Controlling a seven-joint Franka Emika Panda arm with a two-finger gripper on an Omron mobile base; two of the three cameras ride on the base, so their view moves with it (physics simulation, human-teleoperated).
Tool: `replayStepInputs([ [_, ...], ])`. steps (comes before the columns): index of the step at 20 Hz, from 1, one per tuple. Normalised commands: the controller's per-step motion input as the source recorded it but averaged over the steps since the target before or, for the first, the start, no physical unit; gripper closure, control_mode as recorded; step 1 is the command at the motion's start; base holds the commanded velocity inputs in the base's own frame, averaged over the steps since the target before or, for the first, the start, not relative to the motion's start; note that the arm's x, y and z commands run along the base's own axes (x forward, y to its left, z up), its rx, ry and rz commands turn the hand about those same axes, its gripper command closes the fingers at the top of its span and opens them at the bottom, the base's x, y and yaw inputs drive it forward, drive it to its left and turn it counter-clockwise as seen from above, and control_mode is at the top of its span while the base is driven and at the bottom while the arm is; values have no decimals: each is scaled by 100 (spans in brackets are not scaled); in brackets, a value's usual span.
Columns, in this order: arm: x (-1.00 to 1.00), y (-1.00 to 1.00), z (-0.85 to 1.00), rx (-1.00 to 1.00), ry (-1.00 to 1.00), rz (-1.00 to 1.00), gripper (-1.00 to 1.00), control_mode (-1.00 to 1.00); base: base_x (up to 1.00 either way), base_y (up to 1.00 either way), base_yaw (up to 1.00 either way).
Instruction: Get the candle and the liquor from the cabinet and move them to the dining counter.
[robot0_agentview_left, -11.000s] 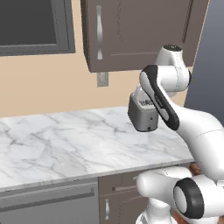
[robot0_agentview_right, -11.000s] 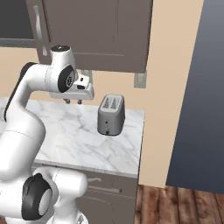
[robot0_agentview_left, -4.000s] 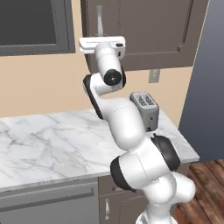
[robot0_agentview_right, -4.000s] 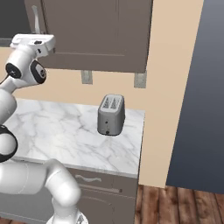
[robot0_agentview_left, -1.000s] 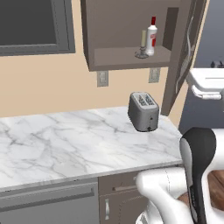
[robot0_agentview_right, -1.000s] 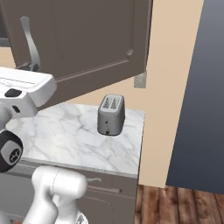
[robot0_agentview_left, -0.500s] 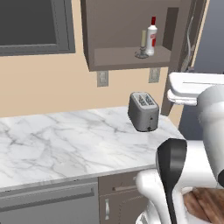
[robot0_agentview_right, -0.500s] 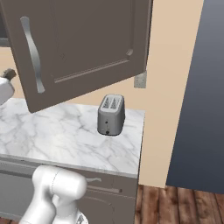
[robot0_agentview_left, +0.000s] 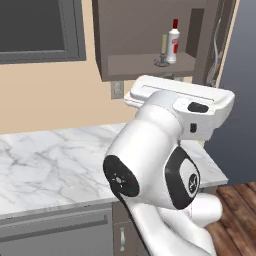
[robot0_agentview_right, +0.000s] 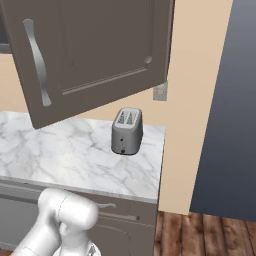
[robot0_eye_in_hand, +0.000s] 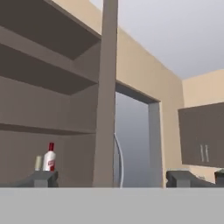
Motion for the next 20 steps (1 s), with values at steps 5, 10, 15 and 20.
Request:
replayStepInputs([
  [5, 65, 33, 0, 0, 0, -34, -100, -100, 0, 0, 0],
  [10, 58, -3, 0, 0, 0, -19, -100, -100, 0, 0, 0],
  [15, 21, -42, -8, 1, 0, -5, -100, -100, 0, 0, 0],
  [20, 14, -41, -25, 0, -1, 0, -100, -100, 0, 0, 0],
])
